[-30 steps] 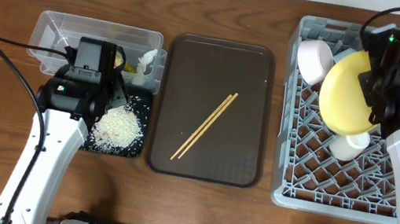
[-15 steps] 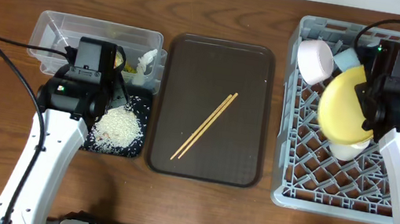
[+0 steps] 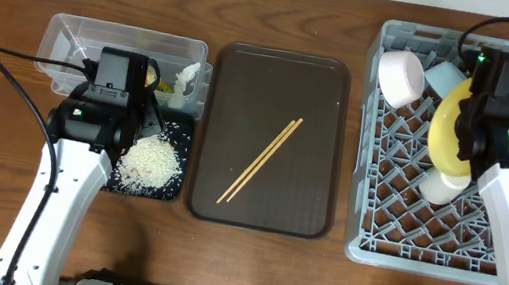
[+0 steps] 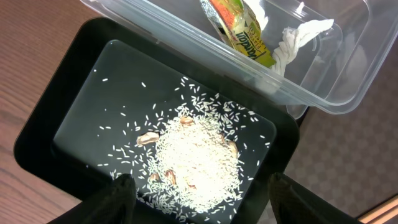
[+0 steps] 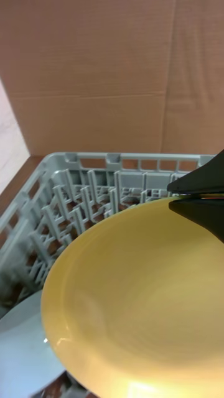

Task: Sort waste into correct bins and load items into the dishwasher rack
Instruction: 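Stand the yellow plate upright in the rack slots, right gripper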

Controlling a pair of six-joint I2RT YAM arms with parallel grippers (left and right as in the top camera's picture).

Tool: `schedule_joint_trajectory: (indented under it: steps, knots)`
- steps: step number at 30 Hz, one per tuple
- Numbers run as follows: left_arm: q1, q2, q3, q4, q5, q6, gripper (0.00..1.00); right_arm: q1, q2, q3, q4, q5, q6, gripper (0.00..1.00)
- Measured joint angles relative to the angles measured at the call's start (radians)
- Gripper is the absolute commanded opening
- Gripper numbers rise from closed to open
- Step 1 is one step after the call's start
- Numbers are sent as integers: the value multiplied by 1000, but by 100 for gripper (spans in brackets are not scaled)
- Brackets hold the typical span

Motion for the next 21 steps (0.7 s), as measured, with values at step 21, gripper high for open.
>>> schedule_joint_trajectory:
  steps: [21]
  knots:
    - [0, 0, 0, 0, 0, 0, 71, 51, 6, 0, -8, -16, 54, 1]
